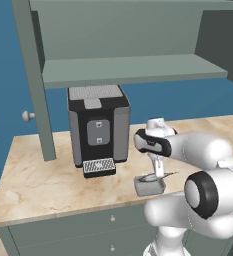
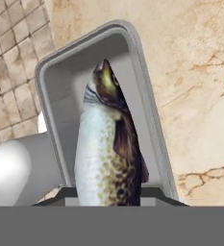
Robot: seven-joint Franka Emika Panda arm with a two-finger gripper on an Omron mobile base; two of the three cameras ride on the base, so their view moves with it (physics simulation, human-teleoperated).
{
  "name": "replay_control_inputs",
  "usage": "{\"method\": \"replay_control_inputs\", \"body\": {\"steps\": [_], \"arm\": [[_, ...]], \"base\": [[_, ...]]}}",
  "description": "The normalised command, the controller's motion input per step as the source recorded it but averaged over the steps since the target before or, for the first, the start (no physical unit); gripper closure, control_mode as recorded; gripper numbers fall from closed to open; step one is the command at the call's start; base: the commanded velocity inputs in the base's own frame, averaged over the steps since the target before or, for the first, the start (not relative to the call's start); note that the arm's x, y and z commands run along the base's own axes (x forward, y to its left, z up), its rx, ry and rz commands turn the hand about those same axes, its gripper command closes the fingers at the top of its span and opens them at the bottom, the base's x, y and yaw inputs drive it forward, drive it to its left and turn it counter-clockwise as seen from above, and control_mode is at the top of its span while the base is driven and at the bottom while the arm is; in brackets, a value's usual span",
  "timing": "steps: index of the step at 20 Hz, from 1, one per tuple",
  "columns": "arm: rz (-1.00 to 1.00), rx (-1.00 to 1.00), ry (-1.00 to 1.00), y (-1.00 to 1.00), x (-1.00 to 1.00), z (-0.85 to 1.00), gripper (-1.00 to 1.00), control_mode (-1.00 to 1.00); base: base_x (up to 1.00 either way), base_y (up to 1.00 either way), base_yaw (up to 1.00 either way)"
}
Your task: Retrieve the tupperware from the cabinet, then place the raw meat into the tupperware to avoid contamination.
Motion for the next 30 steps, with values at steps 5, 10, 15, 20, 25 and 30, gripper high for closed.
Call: {"method": "replay_control_inputs", "body": {"steps": [5, 10, 15, 20, 25, 30], "arm": [[-0.01, -0.02, 0.00, 0.24, -0.01, 0.00, 1.00, -1.00], [0.00, -0.05, 0.00, 0.14, 0.00, -0.21, 1.00, -1.00], [0.00, -0.05, 0.00, -0.02, 0.00, -0.23, 1.00, -1.00], [0.00, -0.04, 0.00, -0.08, 0.00, -0.16, 1.00, -1.00], [0.00, -0.04, 0.00, -0.13, -0.05, -0.17, 1.00, -1.00], [0.00, -0.04, 0.00, -0.10, -0.07, -0.18, 1.00, -1.00]], "base": [[0.00, 0.00, 0.00], [0.00, 0.00, 0.00], [0.00, 0.00, 0.00], [0.00, 0.00, 0.00], [0.00, 0.00, 0.00], [0.00, 0.00, 0.00]]}}
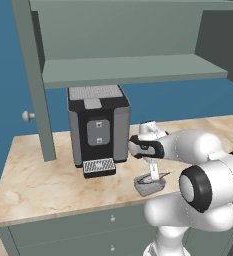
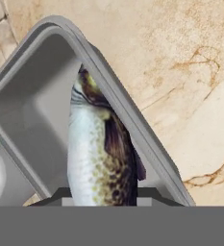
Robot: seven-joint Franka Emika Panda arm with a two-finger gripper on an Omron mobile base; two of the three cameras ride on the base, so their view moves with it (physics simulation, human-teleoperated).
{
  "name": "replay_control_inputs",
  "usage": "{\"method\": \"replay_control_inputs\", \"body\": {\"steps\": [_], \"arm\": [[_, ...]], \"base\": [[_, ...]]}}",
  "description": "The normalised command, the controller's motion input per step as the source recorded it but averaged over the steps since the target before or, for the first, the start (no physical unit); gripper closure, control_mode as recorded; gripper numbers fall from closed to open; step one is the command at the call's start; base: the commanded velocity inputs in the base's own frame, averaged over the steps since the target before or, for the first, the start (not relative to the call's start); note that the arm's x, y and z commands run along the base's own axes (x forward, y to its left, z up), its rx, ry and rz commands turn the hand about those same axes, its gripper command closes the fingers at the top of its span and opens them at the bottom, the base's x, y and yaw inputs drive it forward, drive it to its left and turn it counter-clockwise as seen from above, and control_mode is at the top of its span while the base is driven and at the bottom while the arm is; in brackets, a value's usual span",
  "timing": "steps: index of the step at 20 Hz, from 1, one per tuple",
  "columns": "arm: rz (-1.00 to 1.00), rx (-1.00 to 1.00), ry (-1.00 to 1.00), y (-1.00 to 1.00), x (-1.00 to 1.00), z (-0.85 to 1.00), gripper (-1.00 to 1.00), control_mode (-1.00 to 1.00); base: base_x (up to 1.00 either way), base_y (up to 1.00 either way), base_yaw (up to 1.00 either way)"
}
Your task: Retrieve the tupperware from the cabinet, then place the raw meat into the tupperware to avoid contamination.
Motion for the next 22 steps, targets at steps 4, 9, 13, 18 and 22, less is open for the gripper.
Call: {"method": "replay_control_inputs", "body": {"steps": [4, 9, 13, 18, 22], "arm": [[0.00, -0.01, 0.00, -0.05, -0.03, -0.14, 1.00, -1.00], [0.00, 0.00, 0.00, -0.01, 0.00, -0.14, 1.00, -1.00], [0.00, 0.00, 0.00, 0.00, 0.00, -0.08, 1.00, -1.00], [0.00, 0.00, 0.00, 0.00, 0.00, -0.05, -1.00, -1.00], [0.00, 0.00, 0.00, 0.00, 0.00, -0.04, -1.00, -1.00]], "base": [[0.00, 0.00, 0.00], [0.00, 0.00, 0.00], [0.00, 0.00, 0.00], [0.00, 0.00, 0.00], [0.00, 0.00, 0.00]]}}
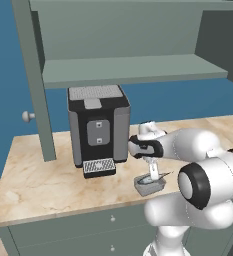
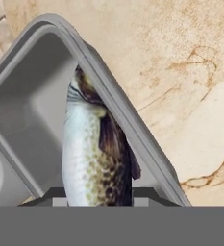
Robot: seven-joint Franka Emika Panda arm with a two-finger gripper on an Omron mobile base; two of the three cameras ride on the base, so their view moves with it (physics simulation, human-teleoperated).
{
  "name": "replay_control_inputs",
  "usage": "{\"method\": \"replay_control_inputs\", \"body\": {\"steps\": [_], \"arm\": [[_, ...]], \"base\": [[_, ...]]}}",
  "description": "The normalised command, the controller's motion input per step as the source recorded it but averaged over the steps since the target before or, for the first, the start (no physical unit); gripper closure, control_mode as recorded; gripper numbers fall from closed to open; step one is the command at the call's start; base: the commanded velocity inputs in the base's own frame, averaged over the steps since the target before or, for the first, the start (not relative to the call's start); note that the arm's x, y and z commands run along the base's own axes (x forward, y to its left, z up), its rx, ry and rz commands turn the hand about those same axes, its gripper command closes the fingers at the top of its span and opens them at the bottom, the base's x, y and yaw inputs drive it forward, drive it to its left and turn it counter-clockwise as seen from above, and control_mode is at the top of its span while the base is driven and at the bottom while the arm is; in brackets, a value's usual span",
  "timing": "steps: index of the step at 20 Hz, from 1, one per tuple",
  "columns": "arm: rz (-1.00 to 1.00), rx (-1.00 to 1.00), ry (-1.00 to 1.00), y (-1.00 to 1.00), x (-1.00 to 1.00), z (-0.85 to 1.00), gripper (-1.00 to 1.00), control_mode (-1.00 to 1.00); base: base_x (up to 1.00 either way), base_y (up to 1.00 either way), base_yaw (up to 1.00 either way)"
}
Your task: Retrieve the tupperware from the cabinet, then place the raw meat into the tupperware to avoid contamination.
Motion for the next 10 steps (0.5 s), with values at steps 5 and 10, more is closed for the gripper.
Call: {"method": "replay_control_inputs", "body": {"steps": [5, 10], "arm": [[0.00, 0.00, 0.00, 0.00, 0.00, -0.01, -1.00, -1.00], [0.00, 0.00, 0.00, 0.00, 0.00, 0.00, -1.00, -1.00]], "base": [[0.00, 0.00, 0.00], [0.00, 0.00, 0.00]]}}
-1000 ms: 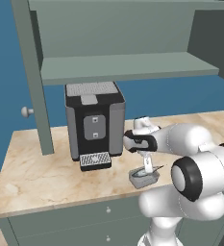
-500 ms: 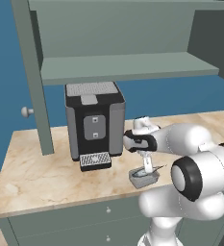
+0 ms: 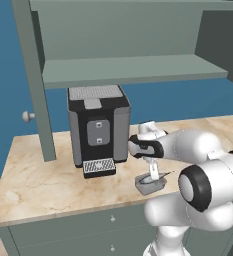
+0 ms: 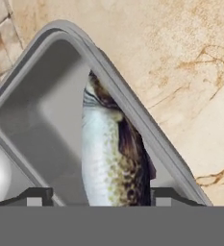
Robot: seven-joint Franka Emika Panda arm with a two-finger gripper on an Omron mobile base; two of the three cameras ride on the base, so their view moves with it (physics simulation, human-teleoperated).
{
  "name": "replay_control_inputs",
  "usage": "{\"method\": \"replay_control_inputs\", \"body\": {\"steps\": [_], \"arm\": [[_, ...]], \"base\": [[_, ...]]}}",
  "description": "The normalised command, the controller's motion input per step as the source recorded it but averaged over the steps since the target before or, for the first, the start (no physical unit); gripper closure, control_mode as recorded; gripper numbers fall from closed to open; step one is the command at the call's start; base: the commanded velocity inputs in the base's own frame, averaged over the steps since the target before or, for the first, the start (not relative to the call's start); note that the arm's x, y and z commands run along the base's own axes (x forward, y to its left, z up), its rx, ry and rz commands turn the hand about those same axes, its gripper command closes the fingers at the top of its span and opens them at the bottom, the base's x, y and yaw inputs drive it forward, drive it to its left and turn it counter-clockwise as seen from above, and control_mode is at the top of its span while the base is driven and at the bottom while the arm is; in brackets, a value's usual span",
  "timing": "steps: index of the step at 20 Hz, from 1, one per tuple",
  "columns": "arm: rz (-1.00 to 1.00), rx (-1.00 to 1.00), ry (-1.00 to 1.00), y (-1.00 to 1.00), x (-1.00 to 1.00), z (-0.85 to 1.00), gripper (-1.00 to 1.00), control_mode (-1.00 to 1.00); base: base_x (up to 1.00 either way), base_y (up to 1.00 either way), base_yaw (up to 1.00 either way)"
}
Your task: Retrieve the tupperware from the cabinet, then place the raw meat into the tupperware to avoid contamination.
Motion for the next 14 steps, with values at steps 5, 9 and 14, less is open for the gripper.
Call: {"method": "replay_control_inputs", "body": {"steps": [5, 9, 14], "arm": [[0.00, 0.00, 0.00, 0.00, -0.04, 0.00, -1.00, -1.00], [0.00, 0.00, 0.00, -0.01, -0.07, 0.14, -1.00, -1.00], [0.00, 0.00, 0.00, -0.07, -0.05, 0.26, -1.00, -1.00]], "base": [[0.00, 0.00, 0.00], [0.00, 0.00, 0.00], [0.00, 0.00, 0.00]]}}
